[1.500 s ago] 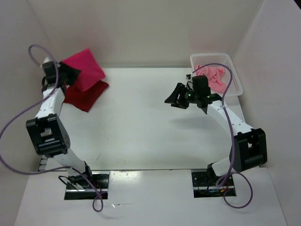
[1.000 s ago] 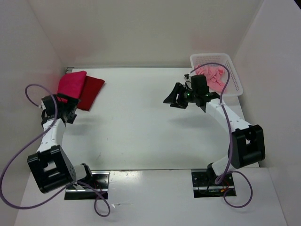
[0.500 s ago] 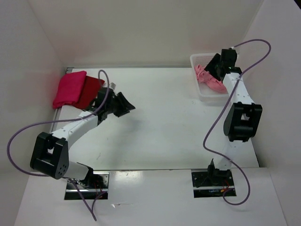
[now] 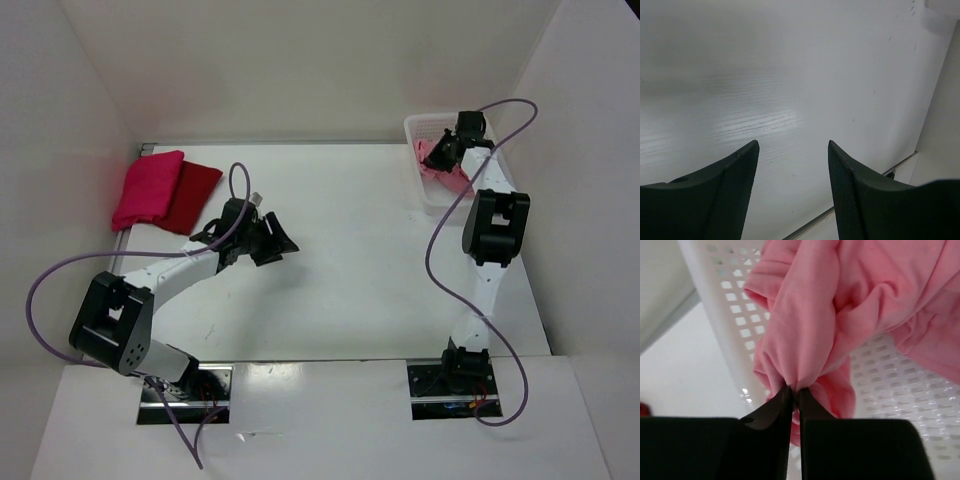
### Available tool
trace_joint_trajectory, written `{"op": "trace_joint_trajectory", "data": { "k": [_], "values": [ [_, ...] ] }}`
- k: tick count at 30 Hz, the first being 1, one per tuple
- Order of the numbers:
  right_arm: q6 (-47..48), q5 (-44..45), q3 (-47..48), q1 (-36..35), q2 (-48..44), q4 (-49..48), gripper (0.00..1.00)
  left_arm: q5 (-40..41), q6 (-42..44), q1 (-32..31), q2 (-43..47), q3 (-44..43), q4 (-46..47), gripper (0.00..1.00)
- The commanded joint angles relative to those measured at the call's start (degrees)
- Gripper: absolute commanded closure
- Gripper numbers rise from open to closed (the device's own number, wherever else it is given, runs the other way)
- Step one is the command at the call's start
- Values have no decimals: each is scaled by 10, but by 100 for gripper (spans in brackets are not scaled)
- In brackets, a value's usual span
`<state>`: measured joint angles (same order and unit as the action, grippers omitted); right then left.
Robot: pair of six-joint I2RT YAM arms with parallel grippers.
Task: Fold and stack the t-shirts
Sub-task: Grab crumpled tshirt from bin with the right arm, then move the tshirt to the center of the board
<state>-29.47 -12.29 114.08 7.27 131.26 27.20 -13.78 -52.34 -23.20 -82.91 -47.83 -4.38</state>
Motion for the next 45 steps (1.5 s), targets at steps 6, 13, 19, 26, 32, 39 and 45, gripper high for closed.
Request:
{"op": "trace_joint_trajectory", "data": {
  "k": [6, 13, 19, 26, 32, 39, 45],
  "values": [
    [-23, -31, -74, -4, -244, -110, 100, -7, 7, -3, 8, -6, 14, 34],
    [-53, -121, -50, -81, -414, -123, 100, -2, 2, 29, 8, -42, 7, 31],
    [-84, -218, 125, -239, -426, -158, 100, -24, -19, 116, 14, -19, 2, 29],
    [-106, -269, 138, -255, -427, -202, 100, -49, -30, 260, 72, 34, -4, 26],
    [-131, -262, -255, -194, -436, -316, 92, -72, -11, 360, 108, 46, -27, 26],
    [-50, -124, -299, -194, -323, -131, 38, -48, 42, 355, 102, 37, -44, 28],
    [-38, -84, -423, -218, -405, -96, 51, 0, 92, 229, 89, 1, -50, 29]
  ]
}}
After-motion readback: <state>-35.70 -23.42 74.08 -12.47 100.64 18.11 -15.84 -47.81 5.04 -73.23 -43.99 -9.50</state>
